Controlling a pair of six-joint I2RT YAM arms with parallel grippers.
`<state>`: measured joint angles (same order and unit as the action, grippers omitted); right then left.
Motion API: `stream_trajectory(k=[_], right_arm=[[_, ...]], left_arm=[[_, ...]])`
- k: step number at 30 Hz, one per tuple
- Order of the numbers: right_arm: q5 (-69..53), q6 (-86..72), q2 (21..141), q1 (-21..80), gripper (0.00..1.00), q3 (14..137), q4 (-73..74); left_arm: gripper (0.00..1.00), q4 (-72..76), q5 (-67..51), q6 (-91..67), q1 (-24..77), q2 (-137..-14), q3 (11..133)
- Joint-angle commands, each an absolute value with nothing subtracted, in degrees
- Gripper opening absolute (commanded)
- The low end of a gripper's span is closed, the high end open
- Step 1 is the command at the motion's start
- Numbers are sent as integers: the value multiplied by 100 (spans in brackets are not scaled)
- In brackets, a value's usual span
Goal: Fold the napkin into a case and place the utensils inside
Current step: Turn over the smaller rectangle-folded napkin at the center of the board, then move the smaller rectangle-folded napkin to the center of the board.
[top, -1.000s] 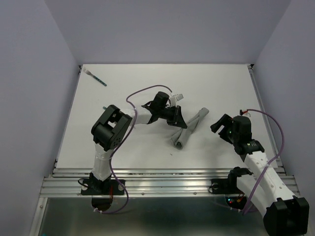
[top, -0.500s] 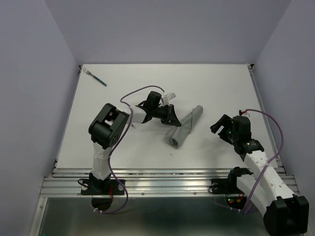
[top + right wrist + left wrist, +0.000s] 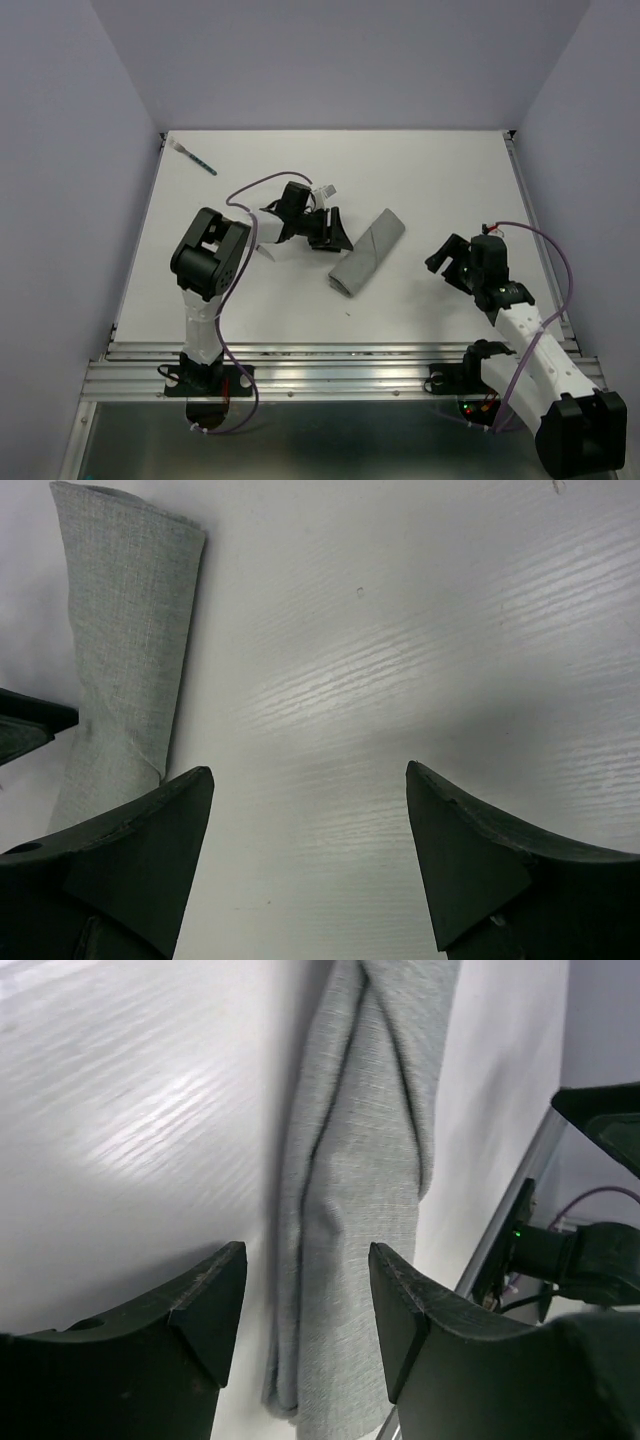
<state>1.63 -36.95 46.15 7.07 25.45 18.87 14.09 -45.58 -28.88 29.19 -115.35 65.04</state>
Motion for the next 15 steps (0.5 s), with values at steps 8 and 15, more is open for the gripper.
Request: stream_trajectory(k=[8, 15], right_arm=[[-1457, -3199, 5701, 659, 61, 3216, 1170], [-2144, -3287, 7247, 1097, 4, 4059, 211]], left_arm=[[43, 105, -2892, -2373, 2777, -9872, 6487], [0, 298, -3058, -2610, 3199, -9334, 5960]])
